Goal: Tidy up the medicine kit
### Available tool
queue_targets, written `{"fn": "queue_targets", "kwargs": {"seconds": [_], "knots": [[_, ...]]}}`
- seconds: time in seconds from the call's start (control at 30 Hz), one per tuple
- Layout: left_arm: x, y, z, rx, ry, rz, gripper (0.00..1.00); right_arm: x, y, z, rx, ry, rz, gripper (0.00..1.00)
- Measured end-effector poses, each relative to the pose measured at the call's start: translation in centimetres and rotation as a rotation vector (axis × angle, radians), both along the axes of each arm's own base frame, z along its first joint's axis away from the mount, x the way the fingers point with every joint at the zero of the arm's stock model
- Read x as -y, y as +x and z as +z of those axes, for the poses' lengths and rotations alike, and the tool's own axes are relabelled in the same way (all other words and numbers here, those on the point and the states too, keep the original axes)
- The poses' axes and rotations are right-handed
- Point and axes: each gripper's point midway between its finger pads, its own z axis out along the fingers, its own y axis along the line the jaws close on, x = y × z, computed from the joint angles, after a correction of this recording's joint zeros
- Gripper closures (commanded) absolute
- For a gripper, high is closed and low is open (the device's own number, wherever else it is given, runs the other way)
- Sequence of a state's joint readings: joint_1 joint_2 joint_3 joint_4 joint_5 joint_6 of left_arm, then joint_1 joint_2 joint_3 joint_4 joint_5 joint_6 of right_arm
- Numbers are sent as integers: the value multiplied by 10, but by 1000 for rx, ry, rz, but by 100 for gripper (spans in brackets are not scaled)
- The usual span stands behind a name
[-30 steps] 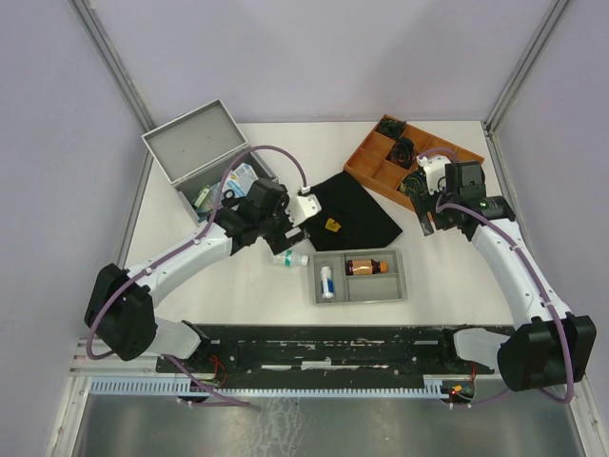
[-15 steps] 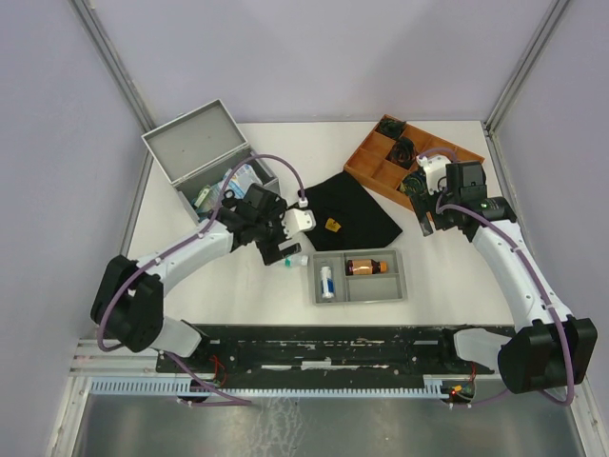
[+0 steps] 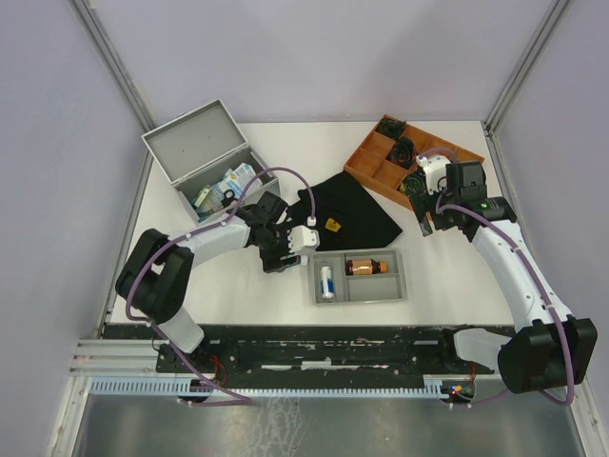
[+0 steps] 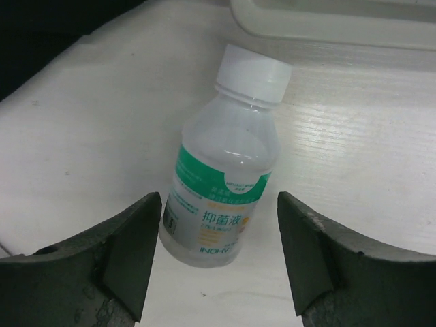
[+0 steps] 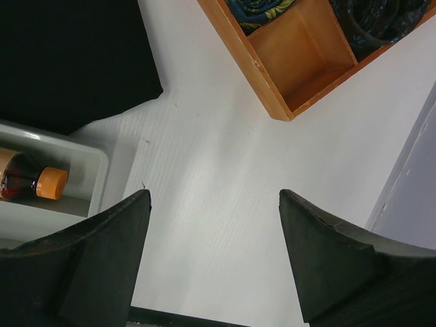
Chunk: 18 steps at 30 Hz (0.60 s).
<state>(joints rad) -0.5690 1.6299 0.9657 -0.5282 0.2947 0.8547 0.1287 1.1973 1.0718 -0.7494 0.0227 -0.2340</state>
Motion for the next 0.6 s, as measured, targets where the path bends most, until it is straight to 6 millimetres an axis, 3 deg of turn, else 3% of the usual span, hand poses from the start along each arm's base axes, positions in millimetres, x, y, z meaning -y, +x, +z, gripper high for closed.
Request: {"fn": "queue_targets", "kwargs": {"seconds": [0.17,0.37,0.6], "knots": [[-1,-3,-9,-26,16,-11,49,-1,0,0,0,2,6,15],[-4,-5,-6,-26,25,-15,61,-2,0,0,-1,7,15,15],[5,-12,41,70,-39,-28,64,-4,0,0,-2,12,19,15]]}}
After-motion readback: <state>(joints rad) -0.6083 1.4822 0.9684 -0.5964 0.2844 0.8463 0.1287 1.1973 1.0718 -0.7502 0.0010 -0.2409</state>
